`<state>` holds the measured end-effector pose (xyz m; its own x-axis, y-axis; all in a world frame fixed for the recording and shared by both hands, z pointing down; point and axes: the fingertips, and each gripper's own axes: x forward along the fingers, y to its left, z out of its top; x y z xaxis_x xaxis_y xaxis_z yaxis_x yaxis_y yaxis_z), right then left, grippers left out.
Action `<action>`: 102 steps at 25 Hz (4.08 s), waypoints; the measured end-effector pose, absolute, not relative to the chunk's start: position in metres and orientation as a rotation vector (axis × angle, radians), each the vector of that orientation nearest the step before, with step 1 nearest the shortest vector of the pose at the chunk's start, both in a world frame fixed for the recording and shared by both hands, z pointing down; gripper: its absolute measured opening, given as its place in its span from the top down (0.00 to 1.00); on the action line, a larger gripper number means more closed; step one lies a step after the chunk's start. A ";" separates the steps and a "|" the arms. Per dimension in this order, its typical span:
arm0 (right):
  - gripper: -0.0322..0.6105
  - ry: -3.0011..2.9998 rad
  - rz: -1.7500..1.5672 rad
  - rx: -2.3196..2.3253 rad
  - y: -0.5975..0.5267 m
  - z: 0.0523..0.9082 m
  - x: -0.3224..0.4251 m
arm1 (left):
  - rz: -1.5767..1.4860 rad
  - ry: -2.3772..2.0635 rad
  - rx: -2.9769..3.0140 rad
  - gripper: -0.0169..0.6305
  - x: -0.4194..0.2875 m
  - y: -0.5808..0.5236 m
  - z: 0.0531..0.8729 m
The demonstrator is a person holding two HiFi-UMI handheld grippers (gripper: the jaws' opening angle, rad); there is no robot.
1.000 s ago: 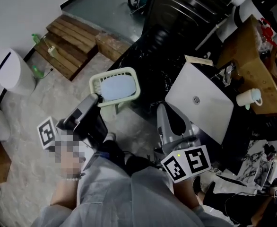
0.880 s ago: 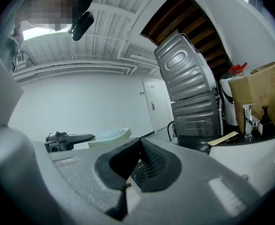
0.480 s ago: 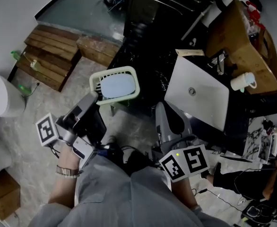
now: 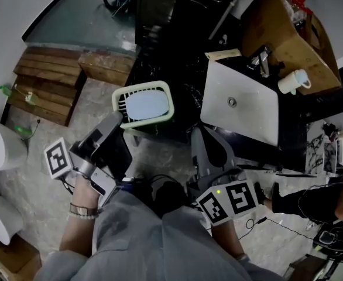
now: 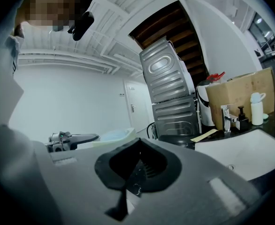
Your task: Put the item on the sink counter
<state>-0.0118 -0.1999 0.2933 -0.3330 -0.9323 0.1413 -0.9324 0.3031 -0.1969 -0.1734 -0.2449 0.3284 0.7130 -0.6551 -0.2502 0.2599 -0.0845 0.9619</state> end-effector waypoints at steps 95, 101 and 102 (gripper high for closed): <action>0.82 -1.976 -0.359 1.236 -0.238 0.442 -0.034 | -0.386 -0.454 1.323 0.84 -0.079 -0.282 0.474; 0.77 -1.839 -0.587 1.081 -0.236 0.459 -0.048 | -0.383 -0.455 1.320 0.84 -0.079 -0.282 0.475; 0.77 -1.809 -0.631 1.057 -0.235 0.461 -0.050 | -0.385 -0.454 1.319 0.84 -0.079 -0.282 0.475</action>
